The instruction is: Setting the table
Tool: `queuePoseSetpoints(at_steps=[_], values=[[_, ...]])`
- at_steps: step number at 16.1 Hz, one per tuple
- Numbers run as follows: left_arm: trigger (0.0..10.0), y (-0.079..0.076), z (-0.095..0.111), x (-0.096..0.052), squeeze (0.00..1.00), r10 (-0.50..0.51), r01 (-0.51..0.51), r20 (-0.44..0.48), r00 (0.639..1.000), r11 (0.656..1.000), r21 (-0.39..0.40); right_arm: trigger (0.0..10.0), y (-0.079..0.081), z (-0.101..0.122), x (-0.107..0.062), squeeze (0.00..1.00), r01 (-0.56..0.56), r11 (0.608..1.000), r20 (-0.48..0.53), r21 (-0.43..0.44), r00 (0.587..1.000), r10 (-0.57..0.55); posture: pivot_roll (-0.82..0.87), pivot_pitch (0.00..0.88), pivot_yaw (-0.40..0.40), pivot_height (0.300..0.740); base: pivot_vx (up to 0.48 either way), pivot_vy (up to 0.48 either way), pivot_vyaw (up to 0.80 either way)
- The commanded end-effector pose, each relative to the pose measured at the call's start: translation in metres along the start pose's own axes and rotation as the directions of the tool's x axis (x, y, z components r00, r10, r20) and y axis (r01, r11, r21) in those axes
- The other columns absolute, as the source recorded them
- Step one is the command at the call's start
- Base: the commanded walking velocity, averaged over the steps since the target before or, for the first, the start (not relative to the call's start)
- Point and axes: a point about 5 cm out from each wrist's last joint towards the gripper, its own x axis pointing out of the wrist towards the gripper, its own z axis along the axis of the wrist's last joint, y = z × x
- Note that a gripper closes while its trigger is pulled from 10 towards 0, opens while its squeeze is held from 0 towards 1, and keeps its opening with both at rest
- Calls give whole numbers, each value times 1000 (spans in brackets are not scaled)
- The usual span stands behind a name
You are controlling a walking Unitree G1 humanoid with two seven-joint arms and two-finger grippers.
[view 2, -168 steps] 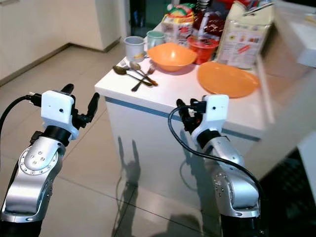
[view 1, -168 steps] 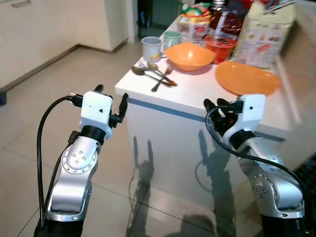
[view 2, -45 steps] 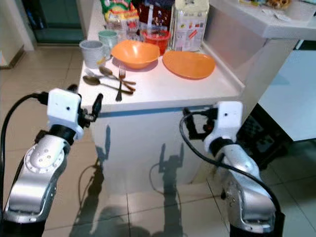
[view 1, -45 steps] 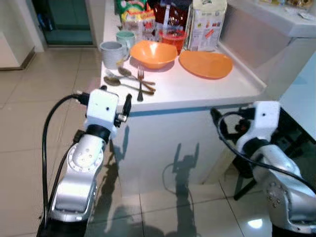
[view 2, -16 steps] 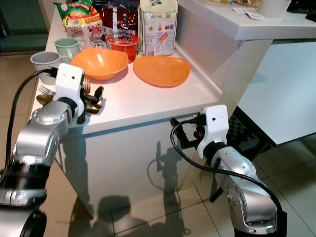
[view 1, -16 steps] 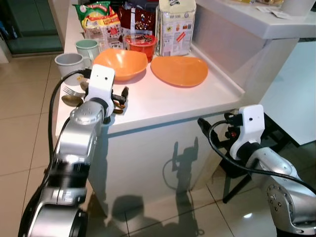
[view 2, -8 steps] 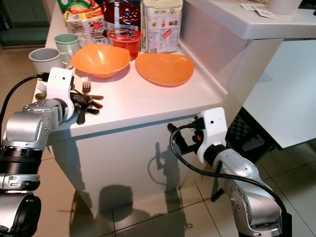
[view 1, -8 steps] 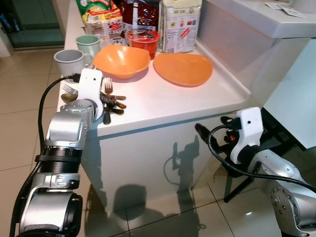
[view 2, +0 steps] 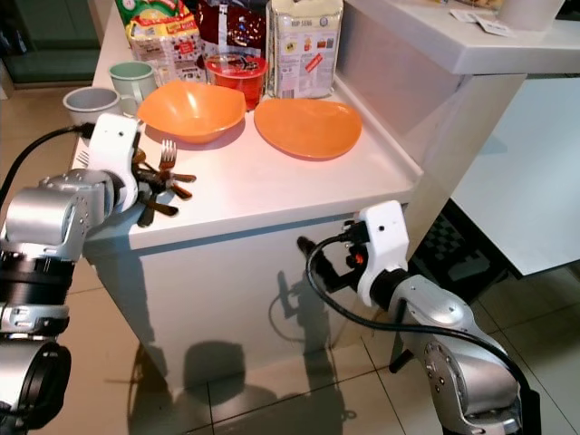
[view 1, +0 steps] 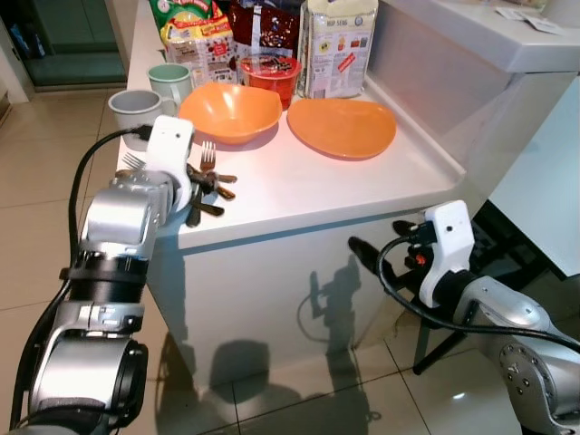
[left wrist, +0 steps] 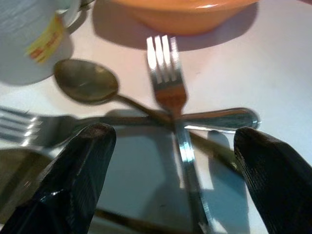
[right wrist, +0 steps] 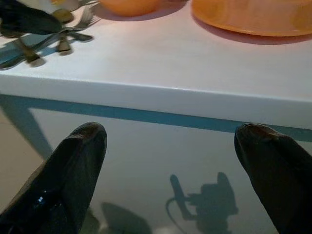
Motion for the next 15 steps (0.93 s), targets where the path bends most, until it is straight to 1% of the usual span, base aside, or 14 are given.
queuePoseSetpoints(at_steps=[1, 5, 9, 11, 12, 13, 14, 15], values=[[10000, -2, 4, 2, 0, -18, 18, -11, 1000, 999, 38, 10000, 5, 3, -3, 0, -55, 998, -9, -28, 998, 54, -14, 0, -42, 740, 0, 0, 0], [10000, 0, 5, 5, 0, -1, 4, -28, 1000, 996, 91, 10000, 10, 3, -5, 0, -120, 992, -37, -50, 992, 118, -12, 0, -39, 740, 0, 0, 0], [10000, 1, 3, 7, 0, -18, 24, -47, 999, 993, 112, 10000, 14, 0, -8, 0, -173, 984, -71, -52, 983, 169, -13, 0, -37, 740, 0, 0, 0], [8000, 0, 2, 8, 0, -23, 29, -56, 998, 993, 112, 10000, 15, -2, -9, 0, -193, 980, -87, -57, 978, 187, -15, 0, -33, 740, 0, 0, 0], [7922, 0, 2, 8, 0, -26, 33, -57, 998, 993, 113, 10000, 15, -3, -10, 0, -196, 979, -91, -57, 978, 190, -15, 0, -33, 740, 0, 0, 0], [8471, 0, 3, 8, 0, -29, 35, -55, 998, 993, 116, 10000, 15, -3, -10, 0, -197, 979, -93, -57, 977, 191, -10, 0, -35, 740, 0, 0, 0], [9412, 2, 7, 6, 0, -34, 39, -41, 999, 993, 111, 10000, 14, -2, -10, 0, -197, 979, -94, -58, 977, 191, -9, 0, -35, 740, 0, 0, 0], [10000, 4, 10, 5, 0, -37, 40, -27, 999, 994, 104, 10000, 14, -2, -11, 0, -196, 979, -93, -59, 977, 190, -9, 0, -35, 740, 0, 0, 0]])
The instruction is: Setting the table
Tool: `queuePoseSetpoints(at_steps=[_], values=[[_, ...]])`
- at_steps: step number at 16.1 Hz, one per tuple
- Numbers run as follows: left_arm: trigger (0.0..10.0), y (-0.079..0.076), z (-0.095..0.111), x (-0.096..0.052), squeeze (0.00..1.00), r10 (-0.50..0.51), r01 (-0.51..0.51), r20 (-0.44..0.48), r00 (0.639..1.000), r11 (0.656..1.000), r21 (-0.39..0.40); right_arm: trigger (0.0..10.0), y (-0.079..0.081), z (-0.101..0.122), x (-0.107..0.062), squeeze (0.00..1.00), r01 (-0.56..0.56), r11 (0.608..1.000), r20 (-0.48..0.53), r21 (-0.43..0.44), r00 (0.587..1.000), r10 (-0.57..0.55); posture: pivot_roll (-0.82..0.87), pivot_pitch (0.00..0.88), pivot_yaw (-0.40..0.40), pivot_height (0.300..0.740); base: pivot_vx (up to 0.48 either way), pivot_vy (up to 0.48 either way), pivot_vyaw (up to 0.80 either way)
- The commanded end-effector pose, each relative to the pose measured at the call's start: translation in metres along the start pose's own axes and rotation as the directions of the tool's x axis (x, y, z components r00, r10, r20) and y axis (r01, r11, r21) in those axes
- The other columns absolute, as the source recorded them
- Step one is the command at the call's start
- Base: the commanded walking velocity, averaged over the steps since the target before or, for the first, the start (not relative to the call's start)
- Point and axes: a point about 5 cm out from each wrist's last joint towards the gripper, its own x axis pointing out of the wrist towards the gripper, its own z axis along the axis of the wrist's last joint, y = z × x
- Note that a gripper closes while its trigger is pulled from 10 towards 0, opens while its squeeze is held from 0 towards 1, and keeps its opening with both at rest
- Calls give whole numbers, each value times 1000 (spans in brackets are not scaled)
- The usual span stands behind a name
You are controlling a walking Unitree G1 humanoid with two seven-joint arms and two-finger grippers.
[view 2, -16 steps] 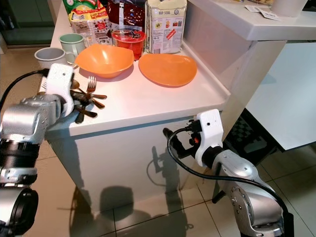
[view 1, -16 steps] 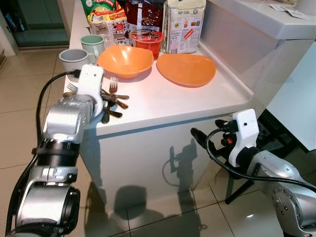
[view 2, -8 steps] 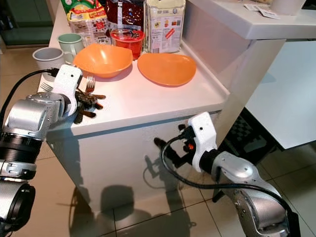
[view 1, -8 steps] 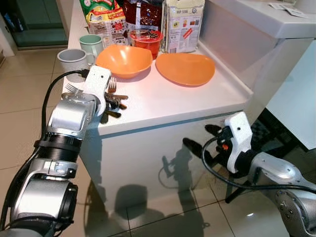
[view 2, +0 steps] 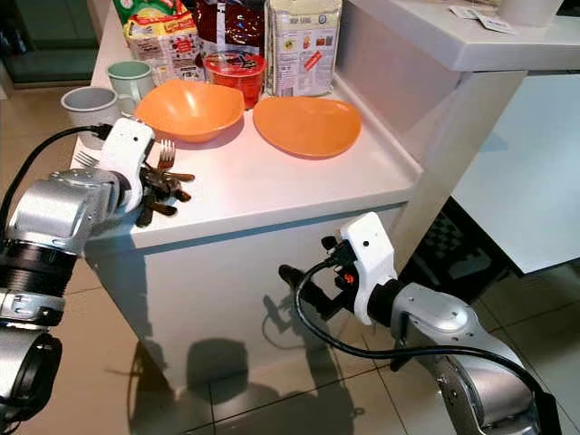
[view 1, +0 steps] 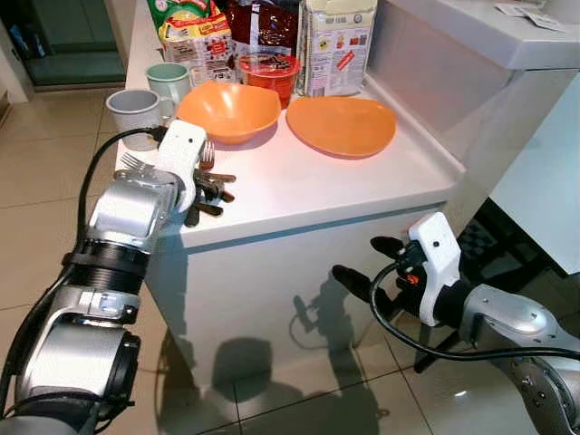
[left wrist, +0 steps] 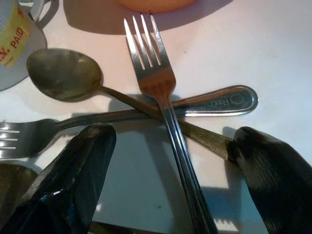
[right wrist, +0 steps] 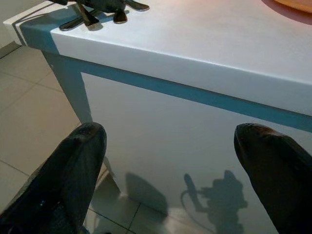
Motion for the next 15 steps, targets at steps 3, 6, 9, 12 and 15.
queuePoseSetpoints(at_steps=[3, 6, 9, 12, 15], values=[[10000, 6, 15, -6, 0, -13, 13, 43, 999, 1000, 0, 10000, 0, 1, -2, 0, -19, 1000, -3, -3, 1000, 19, -7, 0, -37, 740, 0, 0, 0], [10000, 7, 13, -8, 0, -29, 28, 27, 999, 999, 23, 10000, -1, 1, -2, 0, -22, 1000, -6, -4, 1000, 22, -6, 0, -38, 740, 0, 0, 0], [10000, 6, 5, -7, 0, -54, 54, -9, 998, 998, 33, 10000, 2, 1, -2, 0, -58, 998, -3, -7, 998, 58, -4, 0, -40, 740, 0, 0, 0], [10000, 1, 0, -4, 0, -74, 75, -27, 997, 997, 24, 10000, 5, 1, -3, 0, -86, 996, 5, -15, 996, 86, -5, 0, -41, 740, 0, 0, 0], [4667, 0, -6, 0, 0, -72, 74, -54, 996, 997, 35, 10000, 6, 1, -4, 0, -90, 996, 1, -21, 996, 90, -14, 0, -35, 740, 0, 0, 0]])
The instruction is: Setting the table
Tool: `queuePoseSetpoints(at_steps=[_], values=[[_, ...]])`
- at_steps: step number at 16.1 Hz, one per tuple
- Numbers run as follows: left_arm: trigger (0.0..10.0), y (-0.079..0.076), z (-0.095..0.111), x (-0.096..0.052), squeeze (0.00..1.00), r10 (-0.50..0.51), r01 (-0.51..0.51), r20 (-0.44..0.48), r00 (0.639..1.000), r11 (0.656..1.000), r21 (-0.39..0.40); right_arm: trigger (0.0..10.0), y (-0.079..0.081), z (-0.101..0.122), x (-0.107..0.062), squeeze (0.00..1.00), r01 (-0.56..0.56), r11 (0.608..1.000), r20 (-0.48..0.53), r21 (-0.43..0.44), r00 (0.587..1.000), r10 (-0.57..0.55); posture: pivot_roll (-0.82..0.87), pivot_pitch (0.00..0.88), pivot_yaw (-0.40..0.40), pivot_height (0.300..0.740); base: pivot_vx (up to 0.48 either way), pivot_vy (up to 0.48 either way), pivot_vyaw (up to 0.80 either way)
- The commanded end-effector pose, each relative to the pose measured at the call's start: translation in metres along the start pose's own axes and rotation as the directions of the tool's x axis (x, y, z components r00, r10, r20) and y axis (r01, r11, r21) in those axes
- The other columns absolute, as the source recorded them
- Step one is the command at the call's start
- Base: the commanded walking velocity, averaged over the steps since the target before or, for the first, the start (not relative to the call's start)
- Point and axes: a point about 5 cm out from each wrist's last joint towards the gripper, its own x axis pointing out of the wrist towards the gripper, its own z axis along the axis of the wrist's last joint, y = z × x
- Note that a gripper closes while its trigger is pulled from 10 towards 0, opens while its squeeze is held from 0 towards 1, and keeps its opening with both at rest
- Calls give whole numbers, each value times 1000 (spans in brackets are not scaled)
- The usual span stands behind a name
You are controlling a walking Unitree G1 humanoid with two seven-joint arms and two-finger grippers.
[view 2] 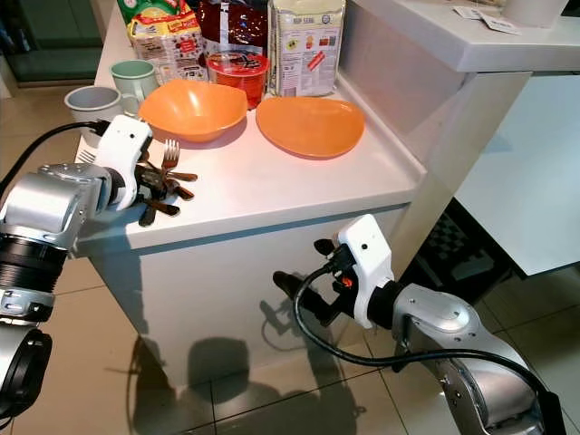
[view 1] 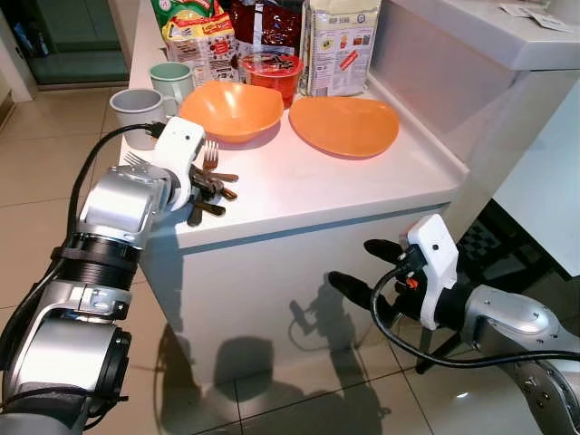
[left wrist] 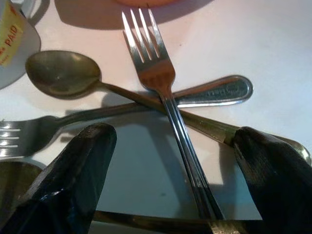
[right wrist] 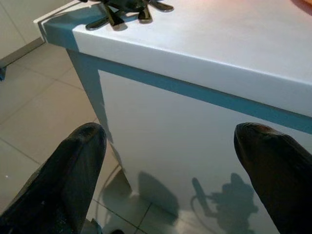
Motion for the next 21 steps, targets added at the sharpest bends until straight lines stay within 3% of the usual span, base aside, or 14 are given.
queuePoseSetpoints(at_steps=[1, 2, 3, 5, 7, 9, 11, 21], values=[[4667, -2, -7, 3, 0, -11, 11, -29, 1000, 1000, 6, 10000, 2, 0, -2, 0, -11, 1000, 2, -9, 1000, 11, -14, 0, -35, 740, 0, 0, 0], [3490, -1, -9, 4, 0, -4, 4, -38, 999, 1000, 18, 10000, 2, 0, -3, 0, -10, 1000, 0, -11, 1000, 10, -14, 0, -34, 740, 0, 0, 0], [3059, -1, -10, 4, 0, 0, 1, -45, 999, 1000, 29, 10000, 2, -1, -3, 0, -11, 1000, -1, -10, 1000, 11, -14, 0, -33, 740, 0, 0, 0], [2784, -2, -14, 5, 0, 8, -4, -62, 998, 998, 57, 10000, 3, -2, -4, 0, -14, 1000, -3, -10, 1000, 14, -13, 0, -32, 740, 0, 0, 0], [3176, -4, -16, 7, 0, -4, 8, -72, 997, 998, 60, 10000, 3, -2, -4, 0, -18, 1000, -6, -10, 1000, 18, -13, 0, -30, 740, 0, 0, 0], [2431, -4, -16, 7, 0, -9, 14, -77, 997, 998, 64, 10000, 4, -3, -4, 0, -20, 1000, -10, -9, 1000, 19, -13, 0, -30, 740, 0, 0, 0], [0, -5, -17, 6, 0, -20, 25, -84, 996, 998, 63, 10000, 4, -4, -5, 0, -22, 1000, -14, -8, 1000, 22, -11, 0, -30, 740, 0, 0, 0], [0, -9, -28, 10, 0, -90, 89, -128, 988, 996, -15, 10000, 3, -6, -6, 0, -26, 1000, -32, -17, 999, 25, -15, 0, -30, 740, 0, 0, 0]])
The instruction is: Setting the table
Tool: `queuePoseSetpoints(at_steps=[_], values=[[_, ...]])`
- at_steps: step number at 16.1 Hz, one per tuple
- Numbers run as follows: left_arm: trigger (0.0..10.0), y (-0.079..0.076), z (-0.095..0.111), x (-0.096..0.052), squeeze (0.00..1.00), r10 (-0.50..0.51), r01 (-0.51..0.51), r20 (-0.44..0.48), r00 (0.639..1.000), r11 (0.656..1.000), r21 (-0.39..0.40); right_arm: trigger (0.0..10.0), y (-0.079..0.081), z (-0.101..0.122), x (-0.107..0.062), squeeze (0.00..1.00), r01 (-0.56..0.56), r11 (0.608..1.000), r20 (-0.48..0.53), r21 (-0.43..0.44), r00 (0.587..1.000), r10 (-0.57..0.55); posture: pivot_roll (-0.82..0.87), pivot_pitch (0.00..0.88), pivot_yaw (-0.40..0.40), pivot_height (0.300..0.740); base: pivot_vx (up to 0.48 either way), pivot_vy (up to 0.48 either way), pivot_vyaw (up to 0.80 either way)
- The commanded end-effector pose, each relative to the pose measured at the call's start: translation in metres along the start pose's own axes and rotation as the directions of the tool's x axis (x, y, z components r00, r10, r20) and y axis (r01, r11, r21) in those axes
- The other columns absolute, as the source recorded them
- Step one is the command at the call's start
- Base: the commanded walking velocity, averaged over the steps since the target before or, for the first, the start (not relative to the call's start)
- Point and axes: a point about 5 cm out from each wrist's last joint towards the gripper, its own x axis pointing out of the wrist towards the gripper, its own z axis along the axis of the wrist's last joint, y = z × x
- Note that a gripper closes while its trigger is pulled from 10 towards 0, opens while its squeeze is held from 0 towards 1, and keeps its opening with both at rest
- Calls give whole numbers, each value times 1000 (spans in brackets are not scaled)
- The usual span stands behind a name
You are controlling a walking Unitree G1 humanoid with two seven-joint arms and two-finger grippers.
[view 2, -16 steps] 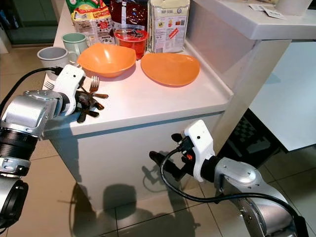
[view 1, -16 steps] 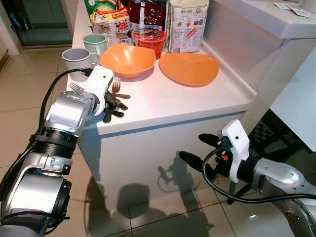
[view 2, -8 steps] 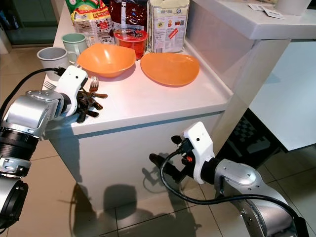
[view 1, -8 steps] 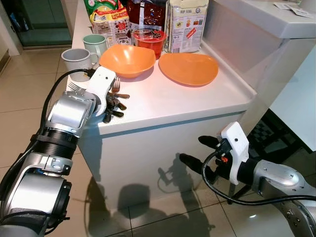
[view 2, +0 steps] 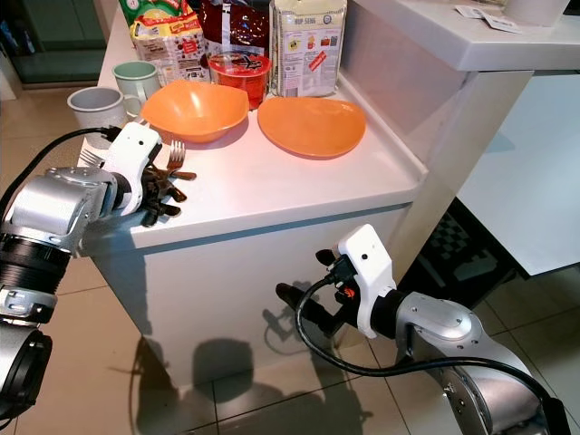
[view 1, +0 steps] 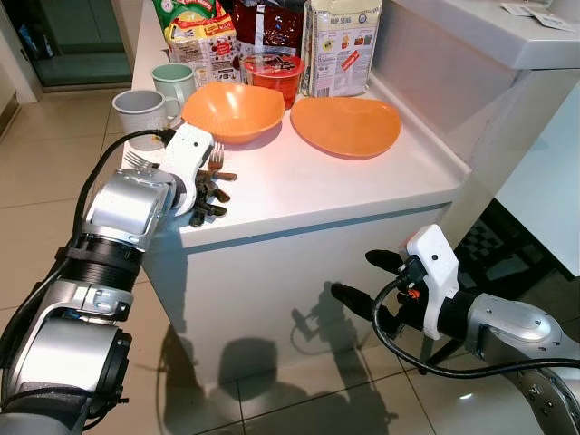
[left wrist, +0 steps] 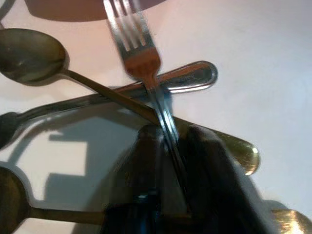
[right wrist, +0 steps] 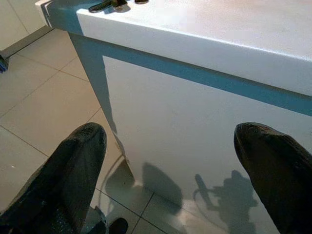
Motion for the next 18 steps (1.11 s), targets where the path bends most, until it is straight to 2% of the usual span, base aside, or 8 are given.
queuePoseSetpoints(at_steps=[1, 8, 10, 13, 18], values=[[0, -3, -24, 8, 0, -18, 15, -104, 994, 999, -33, 10000, 2, 3, -2, 0, -15, 1000, 9, -18, 1000, 15, -15, 0, -28, 740, 0, 0, 0], [0, 1, -24, 9, 0, -5, -1, -89, 996, 998, -70, 10000, 1, 2, -2, 0, -9, 1000, 8, -21, 1000, 9, -14, 0, -30, 740, 0, 0, 0], [0, 0, -17, 8, 0, -18, 14, -44, 999, 995, -97, 10000, 1, 2, -2, 0, -6, 1000, 9, -21, 1000, 7, -14, 0, -30, 740, 0, 0, 0], [0, -6, 2, -2, 0, -93, 104, 74, 993, 981, -164, 10000, -2, 5, -3, 0, 11, 1000, 24, -22, 1000, -10, -16, 0, -24, 740, 0, 0, 0], [0, -7, 7, -13, 0, -112, 127, 108, 988, 982, -143, 10000, -3, 6, -1, 0, 12, 1000, 33, -23, 999, -12, -7, 0, -29, 740, 0, 0, 0]])
